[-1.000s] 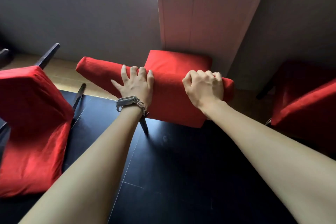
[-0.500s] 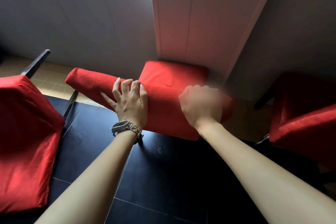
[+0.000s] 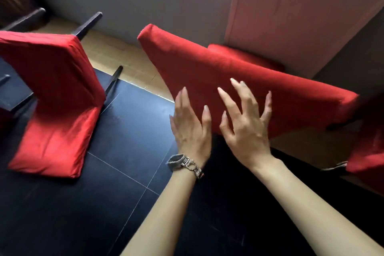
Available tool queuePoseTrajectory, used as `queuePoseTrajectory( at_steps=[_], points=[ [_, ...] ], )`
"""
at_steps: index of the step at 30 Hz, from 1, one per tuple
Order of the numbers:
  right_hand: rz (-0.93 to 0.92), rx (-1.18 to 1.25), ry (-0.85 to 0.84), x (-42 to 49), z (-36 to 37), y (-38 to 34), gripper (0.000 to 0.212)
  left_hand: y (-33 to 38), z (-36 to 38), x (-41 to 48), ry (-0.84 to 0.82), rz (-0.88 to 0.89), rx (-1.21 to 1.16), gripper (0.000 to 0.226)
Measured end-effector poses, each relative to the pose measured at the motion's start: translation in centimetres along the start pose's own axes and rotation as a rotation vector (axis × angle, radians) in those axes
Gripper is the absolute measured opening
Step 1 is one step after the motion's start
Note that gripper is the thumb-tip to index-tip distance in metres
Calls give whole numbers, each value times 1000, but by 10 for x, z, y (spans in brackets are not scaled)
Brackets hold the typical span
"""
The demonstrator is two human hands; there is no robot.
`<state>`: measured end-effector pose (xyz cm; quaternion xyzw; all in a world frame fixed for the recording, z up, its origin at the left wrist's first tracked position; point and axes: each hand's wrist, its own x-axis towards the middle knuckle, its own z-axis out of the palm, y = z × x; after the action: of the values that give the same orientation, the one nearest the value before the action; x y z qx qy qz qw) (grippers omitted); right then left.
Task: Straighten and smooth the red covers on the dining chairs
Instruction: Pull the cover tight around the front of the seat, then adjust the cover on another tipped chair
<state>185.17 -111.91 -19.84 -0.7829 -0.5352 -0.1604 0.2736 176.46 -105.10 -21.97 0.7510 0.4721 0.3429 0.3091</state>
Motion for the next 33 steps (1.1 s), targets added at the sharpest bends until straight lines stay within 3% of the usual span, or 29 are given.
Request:
queuePoseTrajectory(
  at_steps=[3, 7, 12, 23, 33],
  points=[
    [12, 149, -146, -12, 25, -50, 55, -58, -46, -4, 178, -340, -85, 54],
    [138, 246, -418, -12, 56, -103, 50, -134, -126, -2, 289, -469, -91, 47],
    [125, 192, -685, 1, 106, -170, 49, -206, -212, 5, 316, -657, -44, 45],
    [324, 532, -927, 12, 192, -336, 47, -296, -325, -5, 419, -850, -64, 49],
    [265, 552, -1082, 22, 254, -405, 44, -355, -372, 9, 508, -996, -68, 48]
  ],
)
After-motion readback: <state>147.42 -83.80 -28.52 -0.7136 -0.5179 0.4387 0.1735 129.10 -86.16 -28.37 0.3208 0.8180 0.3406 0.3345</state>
